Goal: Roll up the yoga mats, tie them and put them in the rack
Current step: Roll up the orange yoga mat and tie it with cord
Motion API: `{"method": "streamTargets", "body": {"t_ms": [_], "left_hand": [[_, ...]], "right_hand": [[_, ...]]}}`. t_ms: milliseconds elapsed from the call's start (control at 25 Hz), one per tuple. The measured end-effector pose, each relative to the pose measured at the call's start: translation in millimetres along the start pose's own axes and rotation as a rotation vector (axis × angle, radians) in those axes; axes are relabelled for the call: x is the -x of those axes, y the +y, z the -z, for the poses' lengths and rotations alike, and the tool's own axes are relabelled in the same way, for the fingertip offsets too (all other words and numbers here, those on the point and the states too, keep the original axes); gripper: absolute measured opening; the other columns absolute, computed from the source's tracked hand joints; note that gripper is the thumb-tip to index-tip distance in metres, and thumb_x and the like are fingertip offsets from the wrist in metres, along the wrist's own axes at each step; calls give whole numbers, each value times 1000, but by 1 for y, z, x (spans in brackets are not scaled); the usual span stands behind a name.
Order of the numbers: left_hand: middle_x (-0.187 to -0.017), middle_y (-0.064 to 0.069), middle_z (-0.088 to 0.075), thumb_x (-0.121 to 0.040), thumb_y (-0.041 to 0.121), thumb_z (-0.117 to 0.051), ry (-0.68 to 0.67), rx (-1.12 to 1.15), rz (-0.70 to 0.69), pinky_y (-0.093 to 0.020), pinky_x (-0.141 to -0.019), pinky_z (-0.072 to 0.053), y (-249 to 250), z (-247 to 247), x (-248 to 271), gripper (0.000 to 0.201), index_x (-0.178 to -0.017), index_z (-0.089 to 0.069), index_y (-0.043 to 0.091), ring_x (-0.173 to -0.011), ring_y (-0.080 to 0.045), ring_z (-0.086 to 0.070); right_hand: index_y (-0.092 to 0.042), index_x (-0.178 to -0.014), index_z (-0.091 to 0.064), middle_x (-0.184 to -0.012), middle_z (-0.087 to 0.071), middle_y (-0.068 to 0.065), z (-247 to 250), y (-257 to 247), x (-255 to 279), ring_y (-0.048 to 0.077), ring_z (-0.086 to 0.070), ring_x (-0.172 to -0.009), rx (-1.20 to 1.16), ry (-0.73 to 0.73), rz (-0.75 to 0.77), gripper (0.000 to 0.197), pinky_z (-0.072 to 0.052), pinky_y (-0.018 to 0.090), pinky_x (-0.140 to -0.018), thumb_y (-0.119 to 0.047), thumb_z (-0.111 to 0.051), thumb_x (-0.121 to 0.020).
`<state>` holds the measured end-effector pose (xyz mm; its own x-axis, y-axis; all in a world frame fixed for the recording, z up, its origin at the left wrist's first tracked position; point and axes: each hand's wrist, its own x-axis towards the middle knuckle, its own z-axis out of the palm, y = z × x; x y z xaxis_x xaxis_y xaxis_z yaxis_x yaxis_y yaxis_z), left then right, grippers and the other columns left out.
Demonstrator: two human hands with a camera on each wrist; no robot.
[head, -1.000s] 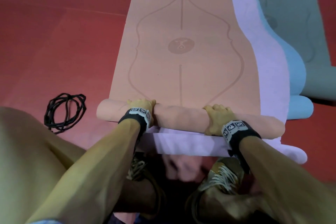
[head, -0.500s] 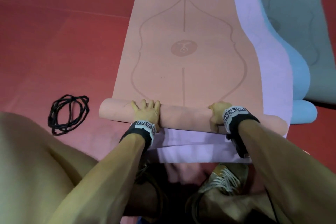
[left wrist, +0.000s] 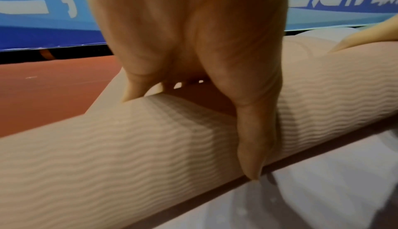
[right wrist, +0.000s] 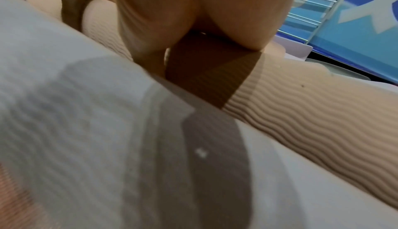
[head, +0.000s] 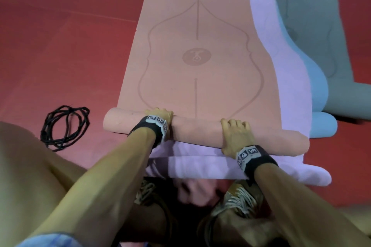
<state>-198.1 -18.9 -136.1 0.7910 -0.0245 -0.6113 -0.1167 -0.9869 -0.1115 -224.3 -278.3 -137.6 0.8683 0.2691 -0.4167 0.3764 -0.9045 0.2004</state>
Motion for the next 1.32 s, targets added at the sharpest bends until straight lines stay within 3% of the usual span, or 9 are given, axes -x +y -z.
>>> {"method": "streamTargets", "body": {"t_ms": [200,400,600,720,840,1000,1080,1160,1320], "left_hand": [[-123,-6,-59,-58,47,-89,-74,-3,23,-56,-102,-41,2,-1,3,85,-125,-44,21,-121,-32,-50],[-136,-6,-44,-64,49,-83,13,-25,54,-67,-110,-21,16,-16,14,95,-137,-30,18,-130,-33,-39],[-138,-5,-40,-66,43,-77,209,-31,51,-62,-112,-17,30,-38,18,94,-140,-27,16,-128,-33,-36],[-129,-3,-51,-64,45,-79,143,-18,-9,-49,-107,-28,25,-25,6,82,-131,-38,20,-120,-29,-46],[-121,-2,-60,-62,47,-82,59,28,-73,-40,-97,-38,15,-7,-5,74,-123,-49,24,-113,-27,-55],[-122,-5,-64,-72,29,-86,-87,162,-110,-30,-87,-47,3,22,-17,61,-126,-60,17,-112,-25,-62],[-107,3,-68,-63,31,-90,-125,148,-128,-26,-81,-48,5,24,-19,63,-121,-64,24,-103,-21,-66],[-99,6,-67,-48,45,-90,-84,110,-112,-30,-84,-49,8,17,-18,76,-117,-61,31,-97,-21,-64],[-128,-4,-52,-57,56,-83,46,42,-81,-49,-104,-32,12,-5,-9,91,-130,-42,21,-118,-29,-48]], "right_hand": [[-18,-120,-49,-111,-63,5,19,4,-11,27,-60,-102,-96,-107,14,53,-40,35,-89,-27,-69,-70],[-23,-97,-66,-98,-70,5,41,20,-39,25,-64,-84,-262,-411,4,49,-48,25,-67,-18,-82,-51],[-23,-134,-55,-118,-62,1,39,31,-70,23,-62,-100,-380,-600,-34,107,-58,31,-80,-24,-87,-32],[-23,-139,-50,-128,-60,2,31,30,-65,22,-57,-101,-388,-584,-22,104,-52,28,-80,-24,-87,-42],[-28,-145,-38,-128,-59,4,27,28,-50,27,-59,-109,-384,-478,-25,108,-51,34,-88,-29,-82,-46],[-21,-138,-35,-122,-54,6,19,15,-21,28,-53,-113,-102,-120,51,86,-41,40,-97,-34,-75,-63],[-19,-130,-38,-117,-55,5,12,8,-16,27,-53,-110,-44,-33,27,71,-39,39,-97,-31,-70,-68],[-19,-127,-43,-114,-58,6,16,7,-20,27,-56,-108,-73,-64,17,63,-40,38,-96,-29,-69,-70],[-22,-114,-59,-105,-67,6,39,19,-40,29,-64,-93,-205,-258,14,56,-50,31,-76,-23,-77,-60]]}}
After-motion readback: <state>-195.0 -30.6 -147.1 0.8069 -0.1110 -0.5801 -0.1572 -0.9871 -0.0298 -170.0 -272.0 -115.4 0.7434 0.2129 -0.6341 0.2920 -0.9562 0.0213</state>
